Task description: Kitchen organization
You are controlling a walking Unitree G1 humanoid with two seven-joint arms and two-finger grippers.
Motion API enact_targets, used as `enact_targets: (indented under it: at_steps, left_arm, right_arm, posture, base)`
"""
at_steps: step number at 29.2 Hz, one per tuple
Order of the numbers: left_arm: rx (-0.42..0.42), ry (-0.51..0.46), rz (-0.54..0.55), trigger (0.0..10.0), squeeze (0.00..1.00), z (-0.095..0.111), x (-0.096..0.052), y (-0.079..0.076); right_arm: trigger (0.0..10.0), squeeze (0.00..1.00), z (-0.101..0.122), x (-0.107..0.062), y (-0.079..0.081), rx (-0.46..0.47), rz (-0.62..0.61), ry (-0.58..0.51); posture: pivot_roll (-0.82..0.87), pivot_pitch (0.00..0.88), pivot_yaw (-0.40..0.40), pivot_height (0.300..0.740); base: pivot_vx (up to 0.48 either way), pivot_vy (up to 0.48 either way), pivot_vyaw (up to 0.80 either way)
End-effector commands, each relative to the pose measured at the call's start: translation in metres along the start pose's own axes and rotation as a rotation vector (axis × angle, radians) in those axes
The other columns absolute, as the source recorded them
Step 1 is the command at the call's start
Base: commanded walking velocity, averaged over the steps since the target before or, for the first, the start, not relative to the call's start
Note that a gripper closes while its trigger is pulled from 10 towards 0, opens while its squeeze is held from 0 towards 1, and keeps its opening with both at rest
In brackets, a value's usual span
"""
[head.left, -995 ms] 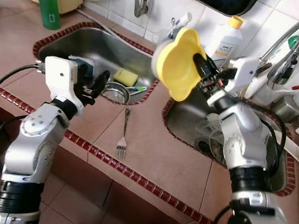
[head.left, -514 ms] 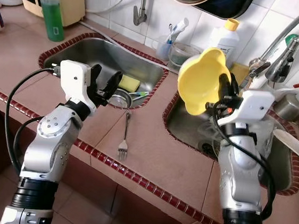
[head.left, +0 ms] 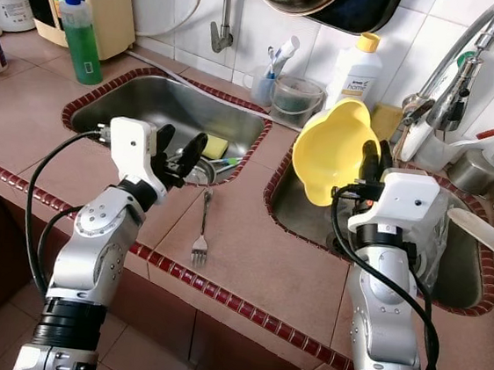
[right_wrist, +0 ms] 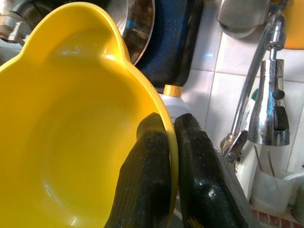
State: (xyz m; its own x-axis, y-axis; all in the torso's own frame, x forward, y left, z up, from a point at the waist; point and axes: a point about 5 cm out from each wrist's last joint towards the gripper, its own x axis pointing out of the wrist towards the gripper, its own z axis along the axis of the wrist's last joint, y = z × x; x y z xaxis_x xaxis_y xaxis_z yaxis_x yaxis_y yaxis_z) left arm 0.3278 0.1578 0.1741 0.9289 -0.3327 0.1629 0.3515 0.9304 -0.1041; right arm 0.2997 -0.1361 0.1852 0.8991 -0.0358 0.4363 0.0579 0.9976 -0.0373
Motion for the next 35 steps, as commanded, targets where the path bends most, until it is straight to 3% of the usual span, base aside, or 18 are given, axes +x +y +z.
enact_targets:
  at_steps: [1, 14, 25, 35]
  left_arm:
    - [0.021, 0.013, 0.009, 10.0, 0.00, -0.002, -0.002, 0.005]
    - [0.061, -0.004, 0.025, 10.0, 0.00, 0.008, -0.001, 0.017]
    - [0.052, -0.010, 0.038, 10.0, 0.00, 0.008, 0.000, 0.016]
    - [0.097, 0.004, 0.052, 10.0, 0.00, 0.009, 0.000, 0.017]
  right_arm:
    - [10.0, 0.00, 0.003, 0.001, 0.000, 0.002, -0.007, -0.008]
    - [10.0, 0.00, 0.004, 0.007, 0.009, -0.012, 0.051, -0.009]
    - [10.0, 0.00, 0.002, 0.010, 0.008, -0.009, 0.052, 0.011]
    - [10.0, 0.00, 0.000, 0.012, 0.007, -0.001, 0.035, 0.018]
  posture:
    - [0.03, 0.000, -0.038, 0.740]
    - [0.04, 0.000, -0.055, 0.740]
    - [0.04, 0.000, -0.060, 0.740]
    - [0.05, 0.000, -0.064, 0.740]
  base:
    - [0.000, 0.480, 0.00]
    - [0.000, 0.478, 0.00]
    - [0.000, 0.027, -0.74]
    - [0.000, 0.000, -0.71]
